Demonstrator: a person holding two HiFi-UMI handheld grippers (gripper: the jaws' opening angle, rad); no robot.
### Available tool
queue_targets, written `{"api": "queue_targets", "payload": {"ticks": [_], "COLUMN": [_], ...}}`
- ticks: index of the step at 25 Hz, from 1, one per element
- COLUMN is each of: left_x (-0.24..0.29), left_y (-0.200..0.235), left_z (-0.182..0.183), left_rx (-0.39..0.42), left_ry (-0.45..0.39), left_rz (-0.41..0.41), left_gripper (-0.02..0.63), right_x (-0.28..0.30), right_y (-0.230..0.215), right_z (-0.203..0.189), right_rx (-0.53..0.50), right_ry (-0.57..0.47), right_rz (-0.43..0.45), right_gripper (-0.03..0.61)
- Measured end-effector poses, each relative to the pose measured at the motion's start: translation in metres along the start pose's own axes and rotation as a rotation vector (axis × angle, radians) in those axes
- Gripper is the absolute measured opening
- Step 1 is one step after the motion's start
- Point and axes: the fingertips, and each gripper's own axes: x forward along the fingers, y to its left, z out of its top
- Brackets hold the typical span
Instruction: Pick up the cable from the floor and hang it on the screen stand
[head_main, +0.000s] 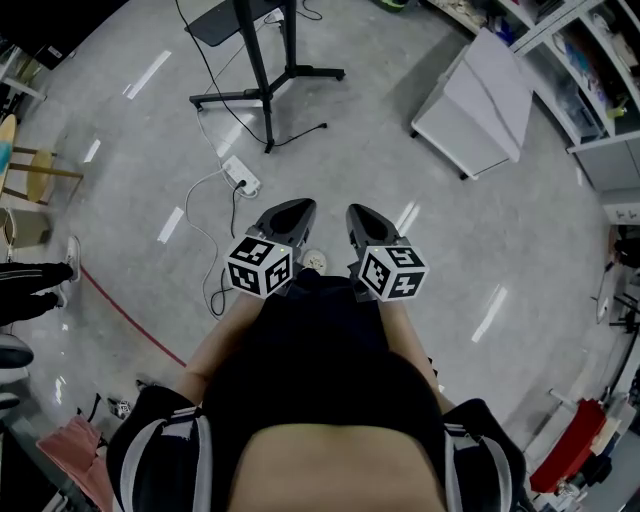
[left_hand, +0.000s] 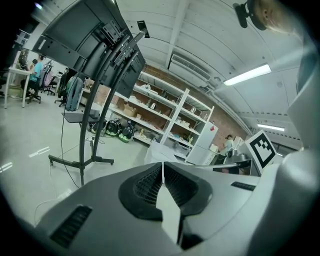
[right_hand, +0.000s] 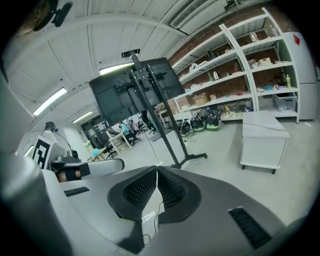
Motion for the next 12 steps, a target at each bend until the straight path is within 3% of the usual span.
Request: {"api": "queue_targets", "payload": {"ticks": [6,12], "left_x": [0.018,0.016], "left_y": [0.000,-0.004], "left_z": [-0.005,-0.007], "left_rx": [-0.051,-0.083], "left_ry": [-0.008,-0.010], "left_rz": [0.030,0.047], "left_gripper": [0.018,0.018], "right_x": [0.005,0.000], "right_y": [-0.017,-0.031], "right_z": [0.001,-0.002], "right_rx": [0.008,0.054], "right_ry": [0.018,0.005], "right_rz": [0.018,-0.020], "right_gripper": [0.025,0.025]}}
